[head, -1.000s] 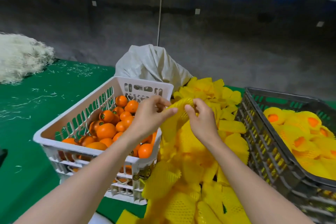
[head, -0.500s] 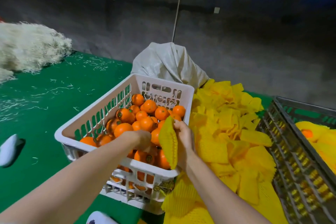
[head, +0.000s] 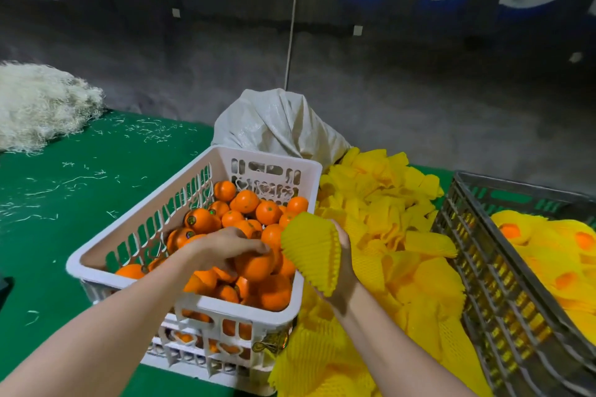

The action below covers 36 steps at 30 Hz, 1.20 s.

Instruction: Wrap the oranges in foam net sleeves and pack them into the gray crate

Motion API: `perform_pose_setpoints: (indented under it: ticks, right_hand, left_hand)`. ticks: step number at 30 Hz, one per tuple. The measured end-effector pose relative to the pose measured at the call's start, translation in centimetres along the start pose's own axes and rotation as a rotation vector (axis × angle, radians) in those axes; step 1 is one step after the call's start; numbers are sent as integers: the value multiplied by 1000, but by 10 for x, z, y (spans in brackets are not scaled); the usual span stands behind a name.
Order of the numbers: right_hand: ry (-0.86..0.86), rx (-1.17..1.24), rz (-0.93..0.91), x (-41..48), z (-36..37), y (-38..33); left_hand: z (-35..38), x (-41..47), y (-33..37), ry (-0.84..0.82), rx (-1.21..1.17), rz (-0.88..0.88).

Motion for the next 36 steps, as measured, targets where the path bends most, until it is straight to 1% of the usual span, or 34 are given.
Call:
perform_pose_setpoints:
  ticks: [2,4,8,12,14,16,18,19,22,25,27,29,33,35,36]
  right_hand:
    - [55,-2,-36,-4,-8,-12]
    - [59,-43,-55,-4,-12,-19]
    - [-8,-139,-30,-10,-8,-26]
    - [-76,-454,-237,-25,-13,-33]
    - [-89,-544,-289,-33,-15,-37]
    - [-53,-640,-346,-40,-20,-42]
    - [14,-826,-459,-46,-27,-49]
    - [46,-922,-529,-50,-32,-53]
    - [123,-1072,-708,-59,-42,-68]
    - [159,-1128,-830,-64,-45,-81]
    - [159,-1106,-846,-67,-47,-85]
    - [178,-1077,-847,-69,-48,-87]
    - [274,-960,-842,-69,-50,-85]
    - [325,-974,-844,-67,-49,-77]
    - [339,-1017,-852,-66,-48,-72]
  left_hand:
    - [0,-8,11,-66,-404,65]
    - [9,-19,24,-120,-615,112]
    - [39,-37,51,-108,-859,152]
    - [72,-55,72,-137,-1061,190]
    - [85,-62,81,-121,-1091,212]
    - [96,-66,90,-86,-1117,275]
    - [106,-68,95,-52,-1154,312]
    - [111,-67,95,-45,-1174,299]
    - [124,-66,95,-116,-1194,271]
    - [133,-66,96,-207,-1093,270]
    - [134,-65,97,-216,-999,298]
    - [135,-66,97,-192,-948,374]
    - [139,-64,104,38,-952,491]
    - [143,-62,109,181,-947,480]
    - [146,-60,111,215,-914,457]
Point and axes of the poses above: each hand's wrist, its own x-axis towards the middle knuckle, its own z-axis out of the palm, y = z × x, the point moved 3 cm from there along x, towards the middle knuckle, and after that the axes turned 8 degrees about x, right-handed, at the moved point
